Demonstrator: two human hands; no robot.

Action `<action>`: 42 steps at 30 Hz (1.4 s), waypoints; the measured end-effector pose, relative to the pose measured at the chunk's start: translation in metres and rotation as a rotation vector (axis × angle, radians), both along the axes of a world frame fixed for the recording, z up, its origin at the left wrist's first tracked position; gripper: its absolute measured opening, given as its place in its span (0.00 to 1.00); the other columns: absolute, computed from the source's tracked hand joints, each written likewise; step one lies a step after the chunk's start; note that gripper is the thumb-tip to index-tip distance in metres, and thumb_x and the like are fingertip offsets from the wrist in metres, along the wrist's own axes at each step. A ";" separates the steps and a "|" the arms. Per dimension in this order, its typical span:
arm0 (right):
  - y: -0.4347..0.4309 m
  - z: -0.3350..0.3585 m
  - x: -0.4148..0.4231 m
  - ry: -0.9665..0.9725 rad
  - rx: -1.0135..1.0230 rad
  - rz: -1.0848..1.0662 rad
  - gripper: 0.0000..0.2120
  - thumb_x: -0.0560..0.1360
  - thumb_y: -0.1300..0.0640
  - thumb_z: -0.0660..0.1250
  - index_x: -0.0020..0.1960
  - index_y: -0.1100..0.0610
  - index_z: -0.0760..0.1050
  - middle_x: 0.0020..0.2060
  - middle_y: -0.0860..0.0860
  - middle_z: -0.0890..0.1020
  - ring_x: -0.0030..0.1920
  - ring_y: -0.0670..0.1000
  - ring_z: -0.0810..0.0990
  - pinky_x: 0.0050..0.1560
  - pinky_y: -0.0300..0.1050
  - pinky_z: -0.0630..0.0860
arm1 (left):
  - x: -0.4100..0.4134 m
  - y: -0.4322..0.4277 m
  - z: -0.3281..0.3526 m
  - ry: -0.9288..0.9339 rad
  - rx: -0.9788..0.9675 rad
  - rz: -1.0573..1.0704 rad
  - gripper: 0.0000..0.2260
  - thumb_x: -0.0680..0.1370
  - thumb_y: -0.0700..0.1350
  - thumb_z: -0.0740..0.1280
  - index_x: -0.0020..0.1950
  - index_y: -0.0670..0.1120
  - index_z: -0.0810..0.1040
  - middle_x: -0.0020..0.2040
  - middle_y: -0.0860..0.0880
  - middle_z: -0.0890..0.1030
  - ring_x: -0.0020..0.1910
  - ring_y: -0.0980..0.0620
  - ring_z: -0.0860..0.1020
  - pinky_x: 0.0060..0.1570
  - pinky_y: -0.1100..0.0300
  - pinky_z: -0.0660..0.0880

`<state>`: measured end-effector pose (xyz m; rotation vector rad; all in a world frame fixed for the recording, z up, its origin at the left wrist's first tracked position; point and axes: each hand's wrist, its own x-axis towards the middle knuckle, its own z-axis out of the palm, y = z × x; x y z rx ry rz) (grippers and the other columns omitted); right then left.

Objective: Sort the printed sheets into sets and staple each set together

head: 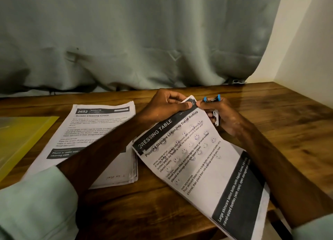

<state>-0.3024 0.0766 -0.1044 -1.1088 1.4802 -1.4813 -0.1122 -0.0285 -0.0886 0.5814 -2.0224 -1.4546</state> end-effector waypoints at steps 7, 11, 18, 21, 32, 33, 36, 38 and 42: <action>0.000 0.001 0.000 -0.036 -0.010 0.011 0.05 0.76 0.59 0.72 0.43 0.60 0.80 0.27 0.50 0.74 0.28 0.46 0.69 0.25 0.37 0.62 | 0.002 0.000 0.005 -0.006 -0.110 0.005 0.11 0.75 0.42 0.78 0.56 0.42 0.84 0.45 0.45 0.88 0.42 0.46 0.87 0.42 0.57 0.83; 0.001 0.002 0.001 -0.028 -0.029 -0.004 0.14 0.69 0.54 0.77 0.46 0.62 0.78 0.26 0.50 0.75 0.27 0.46 0.70 0.25 0.37 0.63 | 0.003 0.001 0.008 -0.014 -0.158 0.026 0.12 0.74 0.42 0.78 0.55 0.43 0.84 0.45 0.46 0.88 0.43 0.47 0.86 0.44 0.57 0.83; 0.003 0.002 -0.003 0.024 -0.094 0.004 0.25 0.67 0.53 0.77 0.57 0.67 0.77 0.31 0.50 0.79 0.29 0.45 0.74 0.25 0.35 0.68 | 0.005 0.002 0.011 -0.056 -0.316 -0.005 0.12 0.73 0.41 0.79 0.55 0.44 0.84 0.47 0.49 0.87 0.43 0.53 0.86 0.43 0.63 0.81; 0.007 0.006 -0.005 0.056 -0.129 0.068 0.24 0.68 0.52 0.76 0.55 0.69 0.78 0.30 0.50 0.79 0.28 0.45 0.72 0.26 0.36 0.66 | 0.007 0.003 0.015 -0.060 -0.573 0.006 0.08 0.73 0.41 0.78 0.51 0.46 0.85 0.45 0.56 0.85 0.43 0.61 0.83 0.40 0.71 0.76; 0.020 0.014 -0.004 0.305 -0.062 0.194 0.06 0.71 0.57 0.78 0.46 0.59 0.85 0.43 0.58 0.87 0.43 0.55 0.84 0.44 0.44 0.80 | 0.007 -0.006 -0.001 0.193 -1.367 0.017 0.08 0.72 0.30 0.69 0.42 0.43 0.82 0.45 0.47 0.83 0.46 0.47 0.78 0.38 0.50 0.74; 0.020 0.015 -0.004 0.324 -0.057 0.191 0.06 0.70 0.57 0.78 0.45 0.59 0.85 0.43 0.58 0.87 0.42 0.55 0.85 0.44 0.45 0.80 | 0.007 -0.005 -0.002 0.201 -1.376 0.015 0.09 0.72 0.29 0.69 0.41 0.42 0.81 0.45 0.47 0.82 0.45 0.46 0.78 0.38 0.49 0.74; 0.021 0.016 -0.002 0.368 -0.035 0.178 0.06 0.70 0.57 0.79 0.45 0.58 0.84 0.42 0.56 0.87 0.41 0.53 0.85 0.42 0.43 0.80 | 0.008 -0.004 -0.003 0.222 -1.391 0.000 0.09 0.71 0.27 0.67 0.39 0.41 0.79 0.44 0.45 0.82 0.44 0.44 0.78 0.37 0.45 0.73; 0.022 0.017 -0.002 0.381 -0.034 0.170 0.06 0.70 0.58 0.79 0.44 0.58 0.84 0.41 0.55 0.87 0.40 0.52 0.84 0.40 0.41 0.79 | 0.008 -0.003 -0.003 0.225 -1.407 -0.002 0.09 0.71 0.27 0.68 0.38 0.40 0.78 0.43 0.45 0.81 0.43 0.43 0.78 0.36 0.45 0.72; 0.023 0.019 -0.001 0.393 -0.015 0.158 0.06 0.71 0.58 0.79 0.44 0.58 0.84 0.40 0.53 0.87 0.39 0.50 0.84 0.37 0.38 0.79 | 0.008 -0.002 -0.003 0.219 -1.436 -0.005 0.09 0.72 0.27 0.69 0.38 0.41 0.78 0.43 0.44 0.81 0.43 0.44 0.77 0.36 0.47 0.72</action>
